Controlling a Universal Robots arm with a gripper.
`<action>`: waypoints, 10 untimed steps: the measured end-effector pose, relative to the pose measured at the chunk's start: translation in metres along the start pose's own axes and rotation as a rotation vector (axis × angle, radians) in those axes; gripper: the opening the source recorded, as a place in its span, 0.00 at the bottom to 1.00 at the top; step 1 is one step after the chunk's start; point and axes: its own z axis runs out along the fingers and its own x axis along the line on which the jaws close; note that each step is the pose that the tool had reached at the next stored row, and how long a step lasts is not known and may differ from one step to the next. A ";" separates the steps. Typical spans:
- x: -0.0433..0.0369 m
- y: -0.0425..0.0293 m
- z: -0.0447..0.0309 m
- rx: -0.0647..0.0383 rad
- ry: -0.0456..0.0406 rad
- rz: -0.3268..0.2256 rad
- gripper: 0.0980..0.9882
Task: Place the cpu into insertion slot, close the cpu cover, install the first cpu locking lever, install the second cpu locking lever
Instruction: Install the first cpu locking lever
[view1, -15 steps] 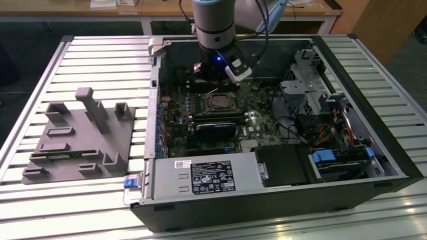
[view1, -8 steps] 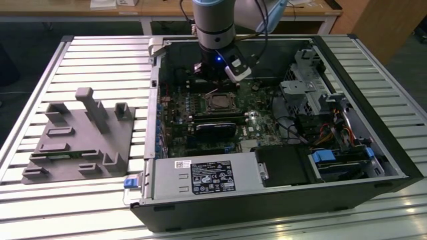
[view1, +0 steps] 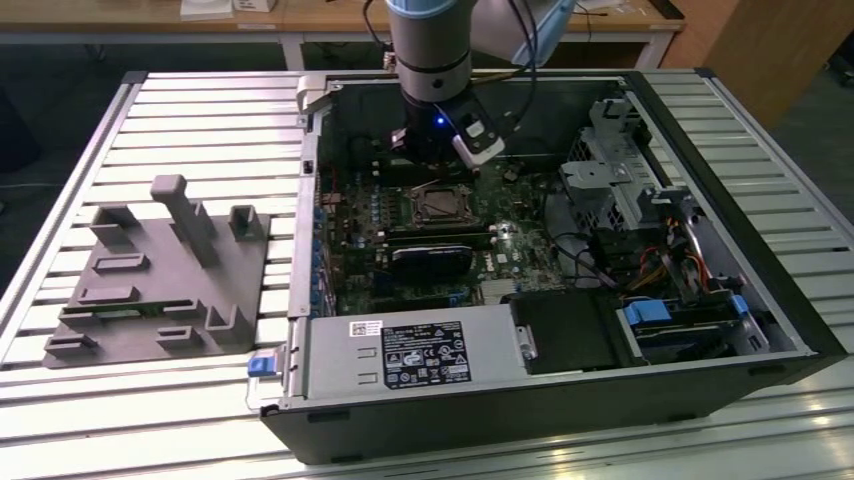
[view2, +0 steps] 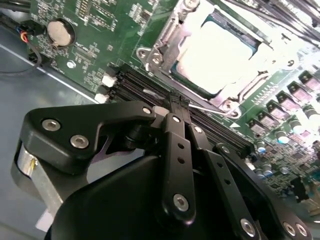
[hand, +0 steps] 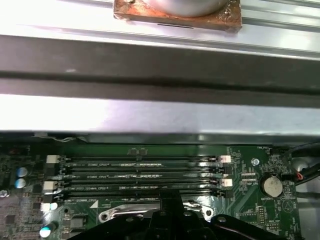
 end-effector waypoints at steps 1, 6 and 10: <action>-0.0015 0.0003 0.0004 0.001 -0.0003 0.002 0.01; -0.0036 0.0004 0.0011 0.013 -0.0072 0.034 0.01; -0.0036 0.0003 0.0012 0.022 -0.0141 0.065 0.01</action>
